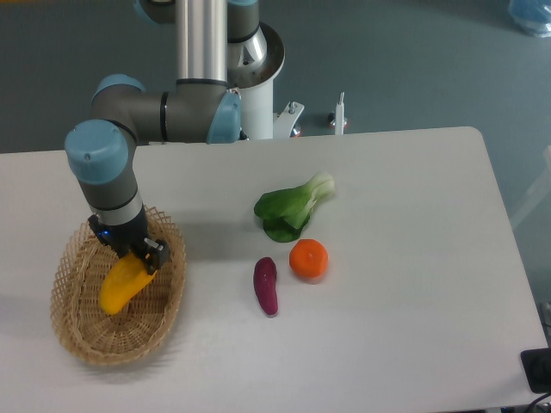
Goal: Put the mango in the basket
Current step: 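Lower the mango into the basket and open the gripper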
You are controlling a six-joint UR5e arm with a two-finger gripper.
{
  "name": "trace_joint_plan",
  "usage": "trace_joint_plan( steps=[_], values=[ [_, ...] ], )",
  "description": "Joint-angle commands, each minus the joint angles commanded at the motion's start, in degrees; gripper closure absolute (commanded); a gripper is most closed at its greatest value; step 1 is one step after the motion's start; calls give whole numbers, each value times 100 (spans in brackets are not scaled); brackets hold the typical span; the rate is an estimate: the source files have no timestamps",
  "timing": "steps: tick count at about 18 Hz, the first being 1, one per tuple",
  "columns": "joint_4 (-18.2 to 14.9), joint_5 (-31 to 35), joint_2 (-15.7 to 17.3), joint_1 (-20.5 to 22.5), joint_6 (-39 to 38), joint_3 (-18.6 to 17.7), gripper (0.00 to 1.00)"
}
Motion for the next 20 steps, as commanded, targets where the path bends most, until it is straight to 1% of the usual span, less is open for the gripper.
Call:
trace_joint_plan(
  steps=[3,5,6,7,8,13,17,20],
  values=[
    [9,0,-88,-27,0,44,43],
    [9,9,-123,-27,0,61,37],
    [18,9,-123,-27,0,70,25],
    [18,17,-132,-27,0,97,8],
    [18,9,-132,-27,-8,123,0],
    [26,0,-45,-18,9,132,0],
    [26,0,105,0,18,202,0],
    [18,0,87,-9,27,272,0]
  ],
)
